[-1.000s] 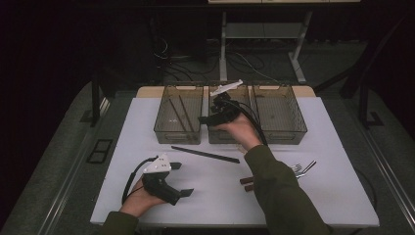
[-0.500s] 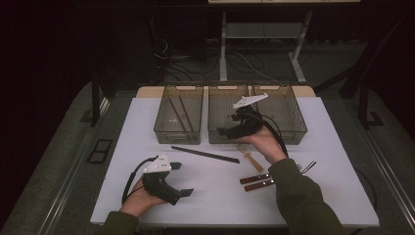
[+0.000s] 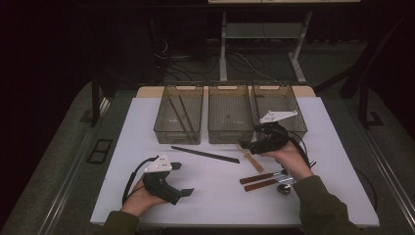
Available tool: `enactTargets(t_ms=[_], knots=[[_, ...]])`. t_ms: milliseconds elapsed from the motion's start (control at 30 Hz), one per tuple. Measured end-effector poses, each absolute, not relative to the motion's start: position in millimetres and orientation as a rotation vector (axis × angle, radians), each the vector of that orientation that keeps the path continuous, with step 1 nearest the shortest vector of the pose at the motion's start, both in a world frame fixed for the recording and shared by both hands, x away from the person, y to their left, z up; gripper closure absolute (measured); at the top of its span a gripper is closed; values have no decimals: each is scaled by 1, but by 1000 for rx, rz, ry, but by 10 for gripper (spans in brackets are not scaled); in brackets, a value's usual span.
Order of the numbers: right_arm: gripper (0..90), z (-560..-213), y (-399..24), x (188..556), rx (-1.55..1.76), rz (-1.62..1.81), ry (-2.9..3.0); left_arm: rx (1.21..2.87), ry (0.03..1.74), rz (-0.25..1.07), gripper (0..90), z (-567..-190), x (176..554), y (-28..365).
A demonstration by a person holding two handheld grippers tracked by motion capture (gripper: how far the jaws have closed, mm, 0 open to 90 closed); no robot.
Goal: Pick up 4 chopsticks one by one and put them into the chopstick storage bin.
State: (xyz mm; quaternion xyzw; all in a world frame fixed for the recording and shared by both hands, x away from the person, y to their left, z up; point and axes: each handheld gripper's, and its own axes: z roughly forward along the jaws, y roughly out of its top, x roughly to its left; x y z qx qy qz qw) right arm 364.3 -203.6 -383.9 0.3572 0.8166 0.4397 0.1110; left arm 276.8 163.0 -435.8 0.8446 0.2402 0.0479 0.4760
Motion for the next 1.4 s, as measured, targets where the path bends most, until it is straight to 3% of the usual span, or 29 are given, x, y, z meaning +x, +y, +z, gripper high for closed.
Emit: enactTargets(t_ms=[967,1400], knots=[[125,-423,-273,274,1081,1341,2266,2068,592,122,0,-436,276,162],[125,-439,-295,255,1076,1311,2271,2087,590,133,10,-436,278,162]])
